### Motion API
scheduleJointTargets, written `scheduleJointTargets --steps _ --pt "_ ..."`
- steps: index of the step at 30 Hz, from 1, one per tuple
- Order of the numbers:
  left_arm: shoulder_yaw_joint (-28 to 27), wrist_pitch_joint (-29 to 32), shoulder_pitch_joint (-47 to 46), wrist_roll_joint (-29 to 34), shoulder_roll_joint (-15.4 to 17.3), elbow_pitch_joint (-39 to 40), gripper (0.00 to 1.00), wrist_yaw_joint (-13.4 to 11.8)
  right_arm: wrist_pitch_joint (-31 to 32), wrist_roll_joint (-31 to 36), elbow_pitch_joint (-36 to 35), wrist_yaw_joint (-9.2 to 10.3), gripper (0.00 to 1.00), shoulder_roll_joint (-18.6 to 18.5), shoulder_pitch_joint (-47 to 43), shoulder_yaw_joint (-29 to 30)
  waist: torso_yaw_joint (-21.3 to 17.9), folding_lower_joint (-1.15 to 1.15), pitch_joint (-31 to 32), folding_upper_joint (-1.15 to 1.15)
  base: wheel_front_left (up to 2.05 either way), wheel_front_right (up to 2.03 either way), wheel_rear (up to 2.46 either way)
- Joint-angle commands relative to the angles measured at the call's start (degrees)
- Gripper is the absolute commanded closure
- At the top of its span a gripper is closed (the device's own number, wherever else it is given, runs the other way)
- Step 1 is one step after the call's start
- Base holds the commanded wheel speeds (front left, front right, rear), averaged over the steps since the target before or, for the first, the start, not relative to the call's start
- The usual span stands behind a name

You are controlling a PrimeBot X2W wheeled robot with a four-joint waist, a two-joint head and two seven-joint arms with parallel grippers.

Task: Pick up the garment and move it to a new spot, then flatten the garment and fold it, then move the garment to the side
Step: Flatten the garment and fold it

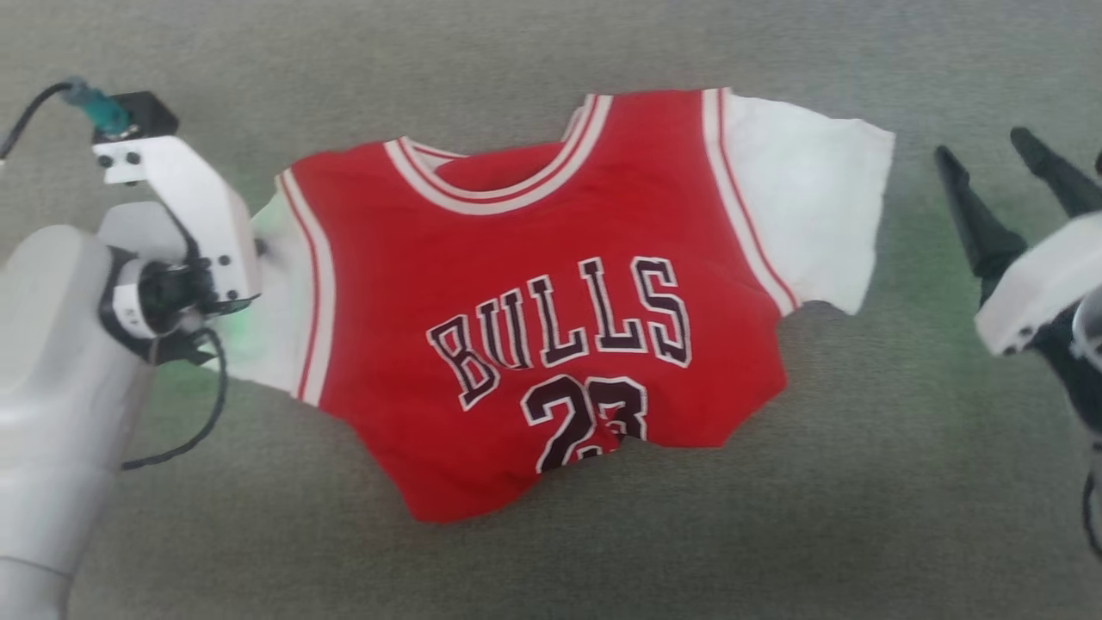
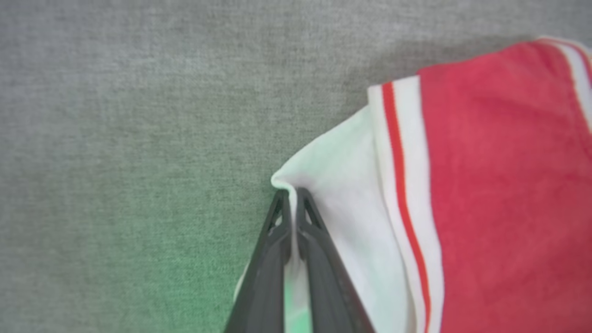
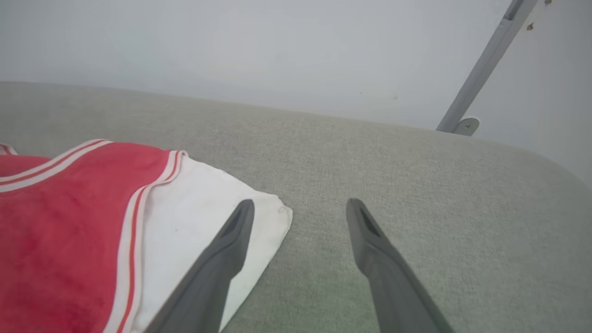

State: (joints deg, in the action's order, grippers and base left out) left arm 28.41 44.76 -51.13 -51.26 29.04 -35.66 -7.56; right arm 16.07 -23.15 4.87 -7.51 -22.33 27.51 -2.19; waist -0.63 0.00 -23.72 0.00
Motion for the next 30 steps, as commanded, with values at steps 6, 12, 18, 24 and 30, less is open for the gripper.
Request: scheduleJointTargets --steps 6,12,18,24,30 --pt "2.78 -2.07 -1.64 1.13 -4.94 -2.31 1.00 2.72 6.56 -2.05 7.84 0.05 0.00 -3.80 7.38 -3.93 5.08 0.00 -1.61 0.00 0.00 0.00 0.00" --pt "3.82 -4.64 -3.90 1.64 -7.82 -5.76 1.00 5.28 15.28 -4.72 16.53 0.03 0.00 -5.73 12.29 -8.29 8.24 0.00 -2.45 0.00 0.00 0.00 0.00" --pt "4.24 -6.40 -5.23 1.78 -9.24 -9.09 1.00 6.90 24.44 -7.21 22.69 0.02 0.00 -6.36 14.18 -12.83 9.43 0.00 -2.87 0.00 0.00 0.00 0.00" --pt "4.68 -7.98 -6.70 1.97 -10.08 -12.75 1.00 8.74 35.77 -9.48 27.29 0.03 1.00 -7.64 15.36 -15.90 9.88 0.00 -2.84 0.00 0.00 0.00 0.00" --pt "3.90 -8.24 -9.15 1.42 -9.28 -15.59 1.00 8.96 38.07 -11.10 26.84 0.08 1.00 -7.62 19.01 -13.12 9.25 0.00 -1.47 0.00 0.00 0.00 0.00"
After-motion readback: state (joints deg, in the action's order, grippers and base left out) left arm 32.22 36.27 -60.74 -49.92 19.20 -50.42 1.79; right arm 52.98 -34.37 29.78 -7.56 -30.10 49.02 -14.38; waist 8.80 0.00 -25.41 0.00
